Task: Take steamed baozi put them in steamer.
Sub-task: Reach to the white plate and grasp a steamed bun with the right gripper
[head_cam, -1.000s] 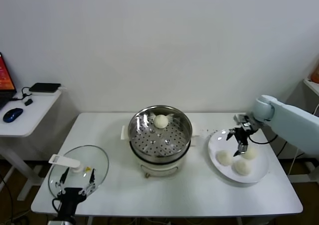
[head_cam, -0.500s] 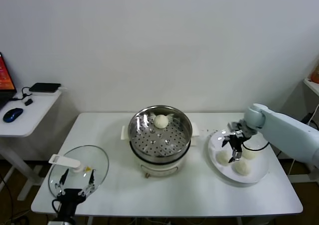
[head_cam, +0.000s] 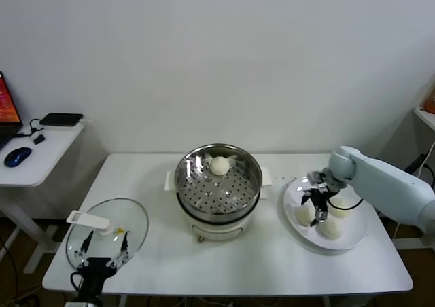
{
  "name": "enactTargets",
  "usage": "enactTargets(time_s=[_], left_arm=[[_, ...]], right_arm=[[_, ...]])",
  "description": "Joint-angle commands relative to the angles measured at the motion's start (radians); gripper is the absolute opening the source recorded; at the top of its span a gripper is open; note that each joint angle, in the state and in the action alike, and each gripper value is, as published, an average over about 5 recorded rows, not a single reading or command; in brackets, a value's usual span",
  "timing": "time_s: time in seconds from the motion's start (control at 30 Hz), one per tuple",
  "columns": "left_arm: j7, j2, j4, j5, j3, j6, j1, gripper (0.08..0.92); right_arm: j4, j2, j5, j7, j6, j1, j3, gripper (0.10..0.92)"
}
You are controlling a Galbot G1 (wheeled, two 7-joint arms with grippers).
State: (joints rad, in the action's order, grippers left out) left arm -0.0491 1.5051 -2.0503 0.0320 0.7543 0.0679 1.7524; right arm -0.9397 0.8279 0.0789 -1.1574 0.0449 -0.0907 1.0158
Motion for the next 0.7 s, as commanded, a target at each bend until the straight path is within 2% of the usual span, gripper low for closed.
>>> enactTargets(time_s=[0.03,0.27,0.5,0.7], left_arm=[[0.001,-0.001,0.000,0.002,-0.001,0.002,0.002,0.823],[0.002,0.001,0.000,0.003,-0.002,0.003,0.006,0.823],[0.003,0.002,-0.001,0.003,-0.001,0.003,0.006,0.823],[0.004,0.003,-0.002,0.003,-0.001,0.003,0.005,0.823]], right_arm=[[0.006,0.005,-0.011,0.000,-0.001,0.007,-0.008,0.803],[0.008,0.004,-0.010,0.000,-0.001,0.015,-0.020,0.706],[-0.004,-0.006,0.010,0.000,0.002,-0.006,-0.021,0.688],[-0.040,-0.036,0.106,-0.001,0.025,-0.136,0.045,0.687]])
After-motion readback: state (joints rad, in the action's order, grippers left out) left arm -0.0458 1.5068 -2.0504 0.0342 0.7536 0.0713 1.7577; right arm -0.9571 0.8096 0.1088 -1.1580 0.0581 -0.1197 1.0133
